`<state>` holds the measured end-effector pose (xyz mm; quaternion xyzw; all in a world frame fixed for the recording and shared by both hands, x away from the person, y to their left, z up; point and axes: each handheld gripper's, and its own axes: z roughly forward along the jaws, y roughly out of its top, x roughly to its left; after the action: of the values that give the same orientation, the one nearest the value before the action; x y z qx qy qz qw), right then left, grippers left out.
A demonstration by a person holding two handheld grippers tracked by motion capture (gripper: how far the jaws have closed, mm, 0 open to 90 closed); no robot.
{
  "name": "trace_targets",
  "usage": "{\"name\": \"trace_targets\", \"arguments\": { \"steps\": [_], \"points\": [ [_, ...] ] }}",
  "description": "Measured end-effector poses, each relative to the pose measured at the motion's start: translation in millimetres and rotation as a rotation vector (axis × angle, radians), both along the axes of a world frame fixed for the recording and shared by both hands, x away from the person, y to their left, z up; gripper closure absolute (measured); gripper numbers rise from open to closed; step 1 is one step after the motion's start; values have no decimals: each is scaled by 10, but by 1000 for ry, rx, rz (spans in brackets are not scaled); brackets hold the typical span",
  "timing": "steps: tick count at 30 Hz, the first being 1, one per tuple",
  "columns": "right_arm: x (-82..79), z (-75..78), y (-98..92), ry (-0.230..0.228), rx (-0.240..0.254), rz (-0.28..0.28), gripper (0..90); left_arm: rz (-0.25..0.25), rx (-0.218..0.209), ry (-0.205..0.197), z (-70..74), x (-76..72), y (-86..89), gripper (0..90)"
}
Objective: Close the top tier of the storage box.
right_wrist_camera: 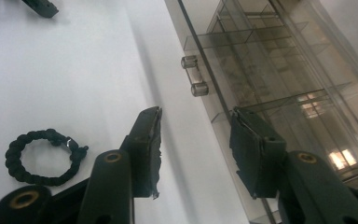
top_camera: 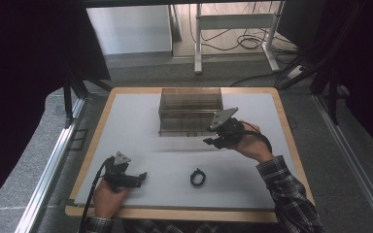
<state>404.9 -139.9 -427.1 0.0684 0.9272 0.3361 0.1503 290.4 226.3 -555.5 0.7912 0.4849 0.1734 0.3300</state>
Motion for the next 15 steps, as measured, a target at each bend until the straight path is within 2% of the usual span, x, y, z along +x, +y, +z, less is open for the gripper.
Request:
{"name": "trace_targets", "arguments": {
  "steps": [6, 15],
  "points": [
    [-45, -81, 0, 13, 1, -20, 513, 2, -1, 0, 0, -1, -1, 0],
    [-96, -163, -40, 3, 12, -45, 487, 1, -2, -1, -1, 0, -1, 0]
  ]
}}
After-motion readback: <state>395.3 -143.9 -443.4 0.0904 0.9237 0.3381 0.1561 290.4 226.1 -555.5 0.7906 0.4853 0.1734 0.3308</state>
